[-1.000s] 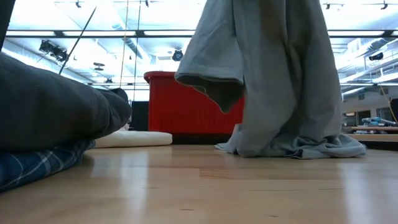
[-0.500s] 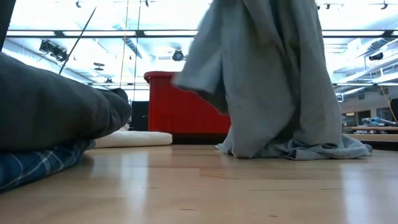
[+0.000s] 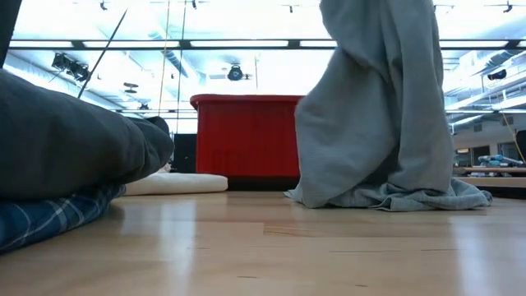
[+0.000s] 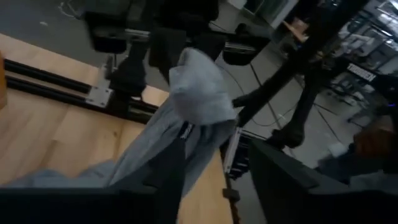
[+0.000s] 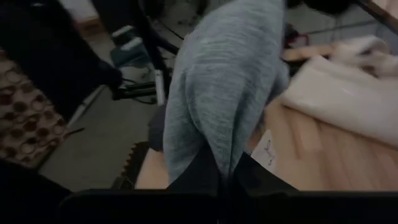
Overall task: Fold Laundry from Bin
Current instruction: Fold the light gray t-shirt
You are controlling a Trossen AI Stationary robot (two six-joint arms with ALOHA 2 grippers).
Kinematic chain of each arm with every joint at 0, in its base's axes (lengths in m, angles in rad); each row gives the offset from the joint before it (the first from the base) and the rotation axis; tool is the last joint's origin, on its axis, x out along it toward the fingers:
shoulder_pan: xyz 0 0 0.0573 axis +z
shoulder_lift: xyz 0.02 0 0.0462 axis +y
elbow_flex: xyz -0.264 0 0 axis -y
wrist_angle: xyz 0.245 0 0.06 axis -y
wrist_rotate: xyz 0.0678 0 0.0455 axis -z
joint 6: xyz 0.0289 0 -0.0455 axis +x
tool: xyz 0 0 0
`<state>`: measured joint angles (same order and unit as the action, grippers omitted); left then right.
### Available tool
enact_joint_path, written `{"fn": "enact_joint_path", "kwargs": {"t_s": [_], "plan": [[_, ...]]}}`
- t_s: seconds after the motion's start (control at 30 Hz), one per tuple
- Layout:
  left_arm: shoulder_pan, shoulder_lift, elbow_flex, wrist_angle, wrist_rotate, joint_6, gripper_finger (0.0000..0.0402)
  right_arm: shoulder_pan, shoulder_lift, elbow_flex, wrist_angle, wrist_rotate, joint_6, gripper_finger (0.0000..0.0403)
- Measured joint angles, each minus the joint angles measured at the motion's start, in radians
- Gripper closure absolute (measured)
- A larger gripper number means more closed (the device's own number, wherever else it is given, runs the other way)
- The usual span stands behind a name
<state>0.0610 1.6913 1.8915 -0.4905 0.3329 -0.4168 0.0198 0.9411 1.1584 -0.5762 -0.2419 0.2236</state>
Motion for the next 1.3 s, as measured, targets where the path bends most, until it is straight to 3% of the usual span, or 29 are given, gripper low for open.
{"fn": "enact_joint_path", "kwargs": {"t_s": [0.1,0.23,0.47,0.87,1.17,1.3], "plan": [[0.001,0.000,0.001,-0.060,-0.026,-0.002,0.0196,0.001,-0.048,0.000,-0.022,0.013,0.016,0.0394],[-0.051,0.018,0.001,-0.186,-0.118,0.028,0.0195,0.001,-0.114,0.000,0.022,0.044,0.015,0.0394],[-0.126,0.114,0.001,-0.148,-0.236,0.080,0.0219,0.001,-0.171,0.000,0.021,0.076,0.048,0.0394],[-0.115,0.294,-0.001,-0.150,-0.204,0.157,0.0230,0.001,-0.196,0.000,0.013,0.055,0.090,0.0394],[-0.096,0.302,-0.001,-0.193,-0.290,0.233,0.0230,0.001,-0.215,0.000,-0.023,0.053,0.125,0.0392],[-0.077,0.302,-0.001,-0.242,-0.279,0.270,0.0230,0.001,-0.216,0.000,-0.021,0.042,0.123,0.0392]]}}
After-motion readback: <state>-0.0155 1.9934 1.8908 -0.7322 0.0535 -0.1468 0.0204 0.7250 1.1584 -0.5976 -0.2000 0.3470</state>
